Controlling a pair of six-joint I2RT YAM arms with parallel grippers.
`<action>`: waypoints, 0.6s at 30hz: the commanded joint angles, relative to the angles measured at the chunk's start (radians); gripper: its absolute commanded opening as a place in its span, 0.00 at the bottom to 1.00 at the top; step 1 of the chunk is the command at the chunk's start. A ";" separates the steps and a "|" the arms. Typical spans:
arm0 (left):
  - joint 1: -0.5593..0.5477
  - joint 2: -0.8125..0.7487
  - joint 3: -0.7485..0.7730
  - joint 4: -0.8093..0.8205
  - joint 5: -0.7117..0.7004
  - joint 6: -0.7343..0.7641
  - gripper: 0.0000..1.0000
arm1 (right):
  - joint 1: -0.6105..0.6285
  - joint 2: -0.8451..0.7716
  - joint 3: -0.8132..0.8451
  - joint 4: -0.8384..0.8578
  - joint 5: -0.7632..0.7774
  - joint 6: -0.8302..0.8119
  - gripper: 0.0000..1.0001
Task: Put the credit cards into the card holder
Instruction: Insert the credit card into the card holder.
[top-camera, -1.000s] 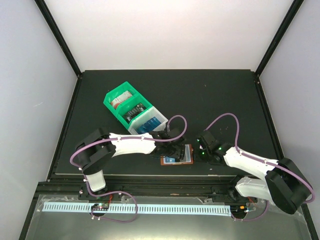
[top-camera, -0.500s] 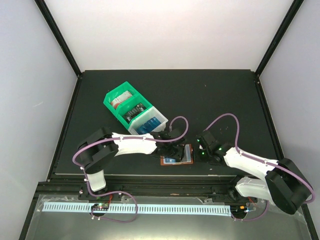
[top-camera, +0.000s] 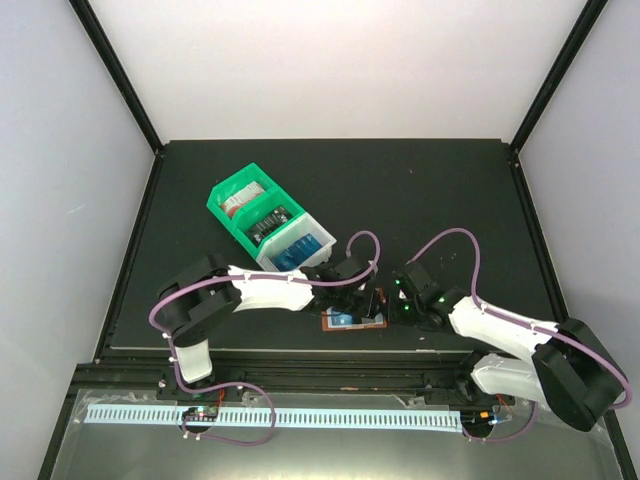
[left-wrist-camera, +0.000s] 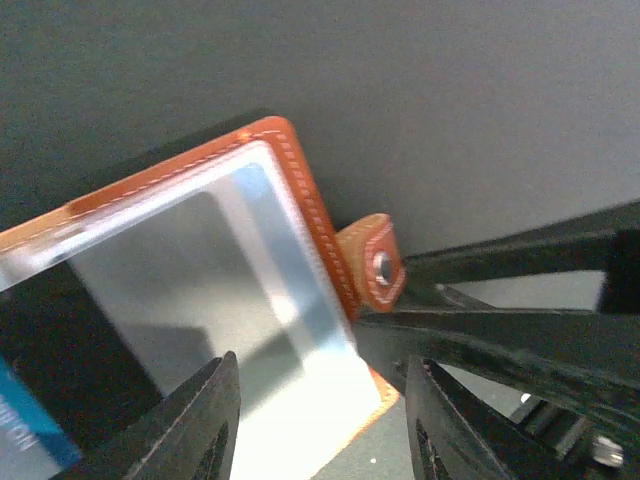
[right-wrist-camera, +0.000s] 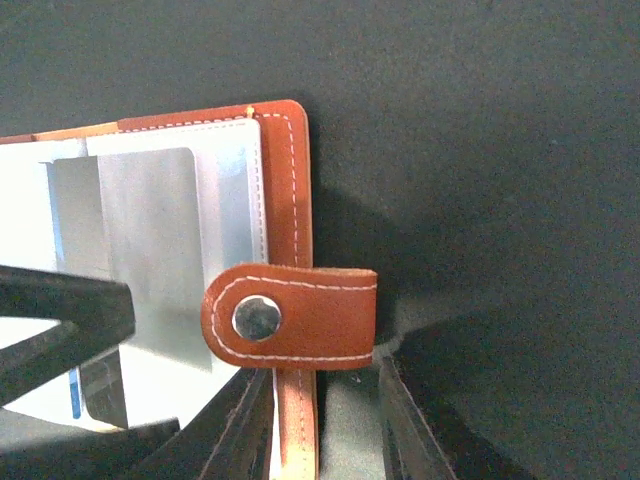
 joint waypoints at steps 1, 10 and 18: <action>0.000 -0.072 -0.033 -0.055 -0.122 -0.056 0.49 | 0.005 -0.034 -0.020 -0.033 -0.004 0.014 0.33; -0.003 -0.096 -0.054 -0.197 -0.152 -0.130 0.56 | 0.005 -0.092 -0.024 -0.066 -0.053 0.003 0.39; -0.002 -0.016 -0.016 -0.202 -0.079 -0.144 0.51 | 0.005 -0.040 -0.033 -0.027 -0.091 -0.001 0.39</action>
